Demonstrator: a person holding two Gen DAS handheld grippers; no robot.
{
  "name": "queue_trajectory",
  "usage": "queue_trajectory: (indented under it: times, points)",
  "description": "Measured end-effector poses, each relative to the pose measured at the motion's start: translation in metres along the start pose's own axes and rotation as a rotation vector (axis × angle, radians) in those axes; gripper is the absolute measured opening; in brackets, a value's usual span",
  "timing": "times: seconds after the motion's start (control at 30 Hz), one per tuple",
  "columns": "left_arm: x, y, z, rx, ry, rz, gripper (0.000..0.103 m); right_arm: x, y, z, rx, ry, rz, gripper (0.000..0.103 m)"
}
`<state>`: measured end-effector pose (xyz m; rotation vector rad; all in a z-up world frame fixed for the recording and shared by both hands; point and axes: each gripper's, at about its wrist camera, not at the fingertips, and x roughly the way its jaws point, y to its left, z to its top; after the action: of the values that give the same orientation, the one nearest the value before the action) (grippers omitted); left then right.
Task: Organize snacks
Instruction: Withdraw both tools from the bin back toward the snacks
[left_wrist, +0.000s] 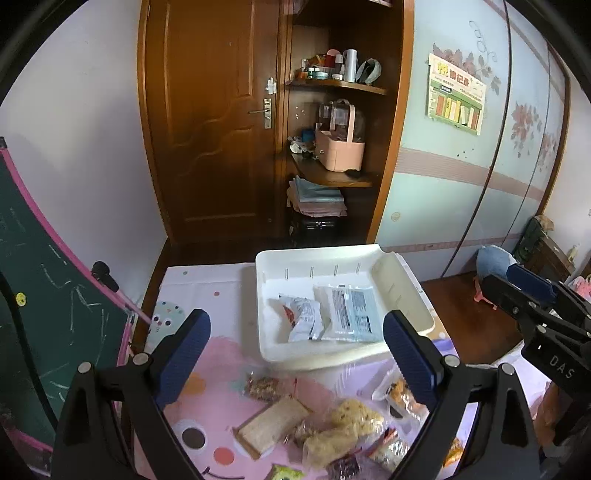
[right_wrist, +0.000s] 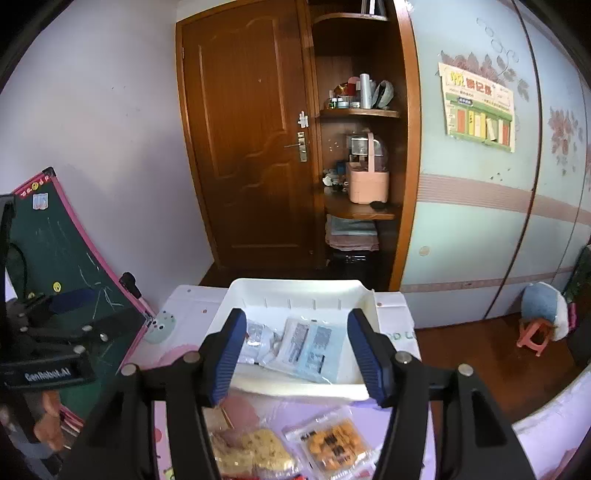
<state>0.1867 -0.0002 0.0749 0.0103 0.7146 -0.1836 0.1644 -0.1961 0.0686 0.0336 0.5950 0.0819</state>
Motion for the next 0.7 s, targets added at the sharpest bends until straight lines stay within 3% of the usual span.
queue_trajectory:
  times: [0.43,0.7]
  points:
    - [-0.072,0.011,-0.051,0.017,-0.023,-0.022,0.094,-0.067,0.007,-0.041,0.009,0.014,0.027,0.057]
    - [-0.094,0.012,-0.085,0.045,-0.042,-0.007,0.094,-0.097,0.017,-0.062,-0.025,0.012,0.063,0.057]
